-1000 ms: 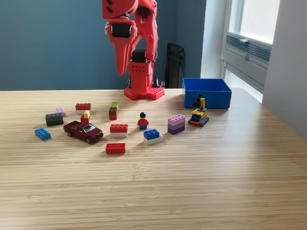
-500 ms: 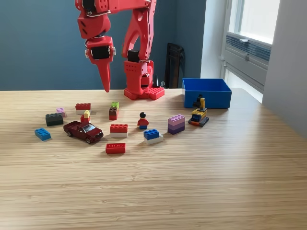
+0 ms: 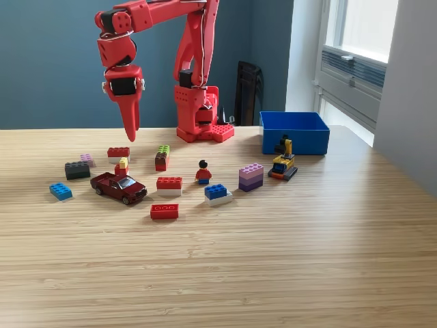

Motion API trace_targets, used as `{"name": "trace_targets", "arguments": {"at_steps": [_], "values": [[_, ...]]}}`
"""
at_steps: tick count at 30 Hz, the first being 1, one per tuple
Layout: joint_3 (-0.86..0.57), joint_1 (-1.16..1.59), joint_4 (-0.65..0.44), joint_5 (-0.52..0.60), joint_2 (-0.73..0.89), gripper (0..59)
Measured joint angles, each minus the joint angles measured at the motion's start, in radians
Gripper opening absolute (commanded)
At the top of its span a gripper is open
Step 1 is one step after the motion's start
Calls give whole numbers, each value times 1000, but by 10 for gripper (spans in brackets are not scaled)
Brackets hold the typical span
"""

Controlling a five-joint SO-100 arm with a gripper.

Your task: Grasp a lego block and put it in the bin.

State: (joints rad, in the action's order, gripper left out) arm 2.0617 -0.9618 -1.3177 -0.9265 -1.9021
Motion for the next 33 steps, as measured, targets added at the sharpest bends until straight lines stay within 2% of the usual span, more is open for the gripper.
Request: {"name": "trace_targets", "arguments": {"at_steps": [9,14,22,25,33], "values": [[103,-146,196,-121,0,322],[163,-153,296,-126,8,322],[173,-117,362,-83,83,319],[173,-95,364,-55,115,295],[110,-63,364,32,192,171]]}}
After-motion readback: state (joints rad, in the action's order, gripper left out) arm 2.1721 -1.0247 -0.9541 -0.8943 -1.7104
